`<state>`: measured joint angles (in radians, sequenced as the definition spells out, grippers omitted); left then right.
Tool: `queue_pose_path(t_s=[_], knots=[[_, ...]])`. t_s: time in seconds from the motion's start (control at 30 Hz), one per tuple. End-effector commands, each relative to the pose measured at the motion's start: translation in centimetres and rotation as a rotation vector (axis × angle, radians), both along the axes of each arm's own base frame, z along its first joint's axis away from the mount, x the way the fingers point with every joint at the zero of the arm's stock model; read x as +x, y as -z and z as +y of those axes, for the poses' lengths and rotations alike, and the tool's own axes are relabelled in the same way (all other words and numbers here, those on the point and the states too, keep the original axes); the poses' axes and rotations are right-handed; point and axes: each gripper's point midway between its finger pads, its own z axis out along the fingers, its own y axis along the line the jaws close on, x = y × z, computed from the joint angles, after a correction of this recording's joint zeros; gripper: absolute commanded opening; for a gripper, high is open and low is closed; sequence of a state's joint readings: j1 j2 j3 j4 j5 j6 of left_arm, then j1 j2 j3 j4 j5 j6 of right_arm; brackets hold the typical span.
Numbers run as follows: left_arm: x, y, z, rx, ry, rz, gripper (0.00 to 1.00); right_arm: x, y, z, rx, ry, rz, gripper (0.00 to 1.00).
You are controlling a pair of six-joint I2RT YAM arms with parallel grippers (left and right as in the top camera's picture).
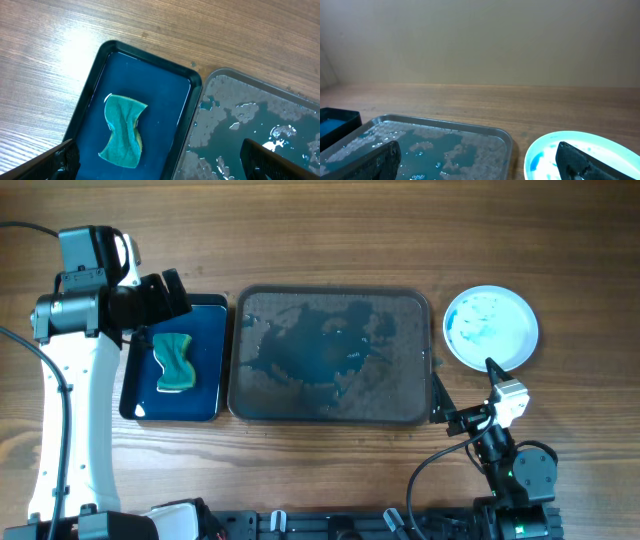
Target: Clean dirty plates on tray and stack at the side
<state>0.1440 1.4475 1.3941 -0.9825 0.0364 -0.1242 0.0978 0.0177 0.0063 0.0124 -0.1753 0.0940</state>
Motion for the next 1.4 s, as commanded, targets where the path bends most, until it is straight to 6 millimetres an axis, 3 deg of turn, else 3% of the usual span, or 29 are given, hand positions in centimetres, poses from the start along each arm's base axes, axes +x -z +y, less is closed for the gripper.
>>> queue_pose_path(t_s=[0.0,0.1,0.23,0.37,0.43,0.6,0.8,1.27,1.37], knots=[[0.2,-1.5,0.3,0.032,0.003,-0.064,1.00,-0.1,0.0,0.2,0.017,-0.011,0.005,1.00],[0.5,-3.9,0.1,0.043,0.010,-0.213,1.00,0.0,0.0,0.2,0.017,-0.011,0.005,1.00],[-1.4,-5.2,-0.9,0.042,0.035,-0.413,1.00,-0.1,0.0,0.2,0.017,-0.011,0.005,1.00],[-4.9,-3.8,-1.5,0.068,0.040,-0.595,1.00,-0.1,0.0,0.2,0.017,-0.011,0.005,1.00],[-7.9,-2.4,-1.9,0.087,0.044,-0.721,1.00,0.0,0.0,0.2,0.018,-0.011,0.005,1.00],[-10.7,0.6,-2.5,0.112,0.052,-0.892,1.00,-0.1,0.0,0.2,0.018,-0.011,0.005,1.00],[-11.1,2.0,-2.5,0.143,0.032,-1.005,1.00,-0.1,0.0,0.2,0.017,-0.011,0.005,1.00],[-11.3,5.4,-2.3,0.143,0.025,-0.953,1.00,0.0,0.0,0.2,0.017,-0.011,0.005,1.00],[-11.3,5.3,-2.4,0.140,0.028,-0.954,1.00,0.0,0.0,0.2,0.017,-0.011,0.005,1.00]])
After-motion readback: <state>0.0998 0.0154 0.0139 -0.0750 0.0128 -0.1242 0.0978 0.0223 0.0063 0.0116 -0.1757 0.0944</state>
